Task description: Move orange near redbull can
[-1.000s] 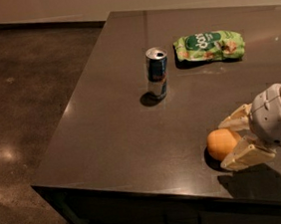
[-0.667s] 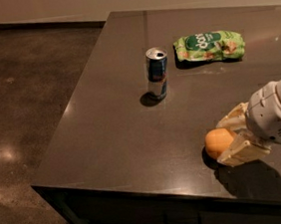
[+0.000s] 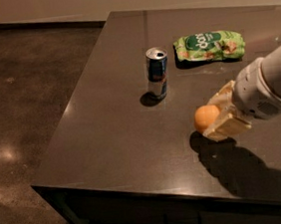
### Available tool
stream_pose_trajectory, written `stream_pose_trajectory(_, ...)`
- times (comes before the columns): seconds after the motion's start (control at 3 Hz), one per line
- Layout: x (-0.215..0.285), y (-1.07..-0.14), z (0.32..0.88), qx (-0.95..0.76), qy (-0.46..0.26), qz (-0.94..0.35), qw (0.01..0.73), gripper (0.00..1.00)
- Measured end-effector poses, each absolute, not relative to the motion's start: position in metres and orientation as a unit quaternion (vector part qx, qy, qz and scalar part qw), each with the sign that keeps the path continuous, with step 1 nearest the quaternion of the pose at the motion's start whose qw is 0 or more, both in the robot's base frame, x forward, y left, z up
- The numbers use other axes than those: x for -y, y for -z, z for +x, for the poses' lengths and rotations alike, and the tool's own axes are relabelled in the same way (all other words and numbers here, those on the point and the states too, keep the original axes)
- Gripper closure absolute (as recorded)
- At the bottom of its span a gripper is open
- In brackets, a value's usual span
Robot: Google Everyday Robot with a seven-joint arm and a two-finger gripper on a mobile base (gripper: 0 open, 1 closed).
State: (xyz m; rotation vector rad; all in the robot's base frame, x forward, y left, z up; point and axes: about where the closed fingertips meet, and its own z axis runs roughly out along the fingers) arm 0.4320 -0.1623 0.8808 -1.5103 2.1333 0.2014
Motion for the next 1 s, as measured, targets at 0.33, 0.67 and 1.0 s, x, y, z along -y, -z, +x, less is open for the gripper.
stream_pose_trajectory(0.33,0.149,-0.890,0.460,-0.790,-0.065,-0.542,0.278,1.00)
stream_pose_trajectory(0.67,0.136,-0.887,0.485,-0.791,-0.061,-0.538,0.286,1.00)
stream_pose_trajectory(1.0,0.125,-0.878,0.505,-0.791,-0.062,-0.537,0.287,1.00)
